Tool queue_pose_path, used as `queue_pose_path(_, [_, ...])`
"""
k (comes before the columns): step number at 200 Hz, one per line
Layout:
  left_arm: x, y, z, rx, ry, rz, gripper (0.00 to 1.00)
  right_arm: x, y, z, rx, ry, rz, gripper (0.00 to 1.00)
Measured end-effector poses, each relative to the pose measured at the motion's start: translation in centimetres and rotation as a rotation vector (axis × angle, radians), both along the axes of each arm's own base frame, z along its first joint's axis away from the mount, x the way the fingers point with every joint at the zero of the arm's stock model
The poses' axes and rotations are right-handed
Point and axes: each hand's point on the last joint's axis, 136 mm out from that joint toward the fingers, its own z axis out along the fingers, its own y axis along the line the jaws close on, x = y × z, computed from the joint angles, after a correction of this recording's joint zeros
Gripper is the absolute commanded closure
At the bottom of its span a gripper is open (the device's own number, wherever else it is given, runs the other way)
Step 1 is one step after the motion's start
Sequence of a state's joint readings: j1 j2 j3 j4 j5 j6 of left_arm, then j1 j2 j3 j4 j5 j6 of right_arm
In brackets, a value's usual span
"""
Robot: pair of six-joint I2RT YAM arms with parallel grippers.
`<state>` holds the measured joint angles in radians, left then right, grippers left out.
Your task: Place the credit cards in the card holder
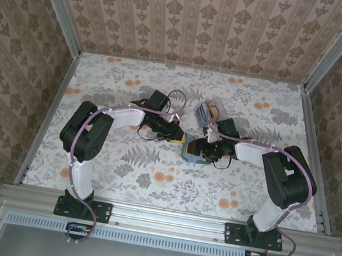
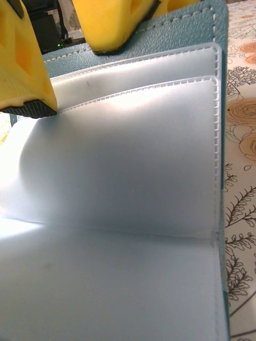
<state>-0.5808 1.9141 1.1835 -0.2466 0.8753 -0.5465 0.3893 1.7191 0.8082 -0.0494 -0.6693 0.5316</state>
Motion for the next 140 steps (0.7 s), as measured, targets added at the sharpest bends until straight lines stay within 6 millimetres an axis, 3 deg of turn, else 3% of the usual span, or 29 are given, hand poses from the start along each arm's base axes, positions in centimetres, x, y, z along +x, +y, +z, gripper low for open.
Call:
queue_pose_path(47, [0.12, 0.27, -0.17, 0.003, -0.002, 0.001, 1.0, 0.28, 0.44, 0.65, 0.043, -0.029, -0.008, 0.28])
queue_pose_path(140, [0.18, 0.44, -0.57, 0.007, -0.004, -0.004, 1.0, 0.32, 0.71, 0.82, 0.032, -0.062, 0.019, 0.27])
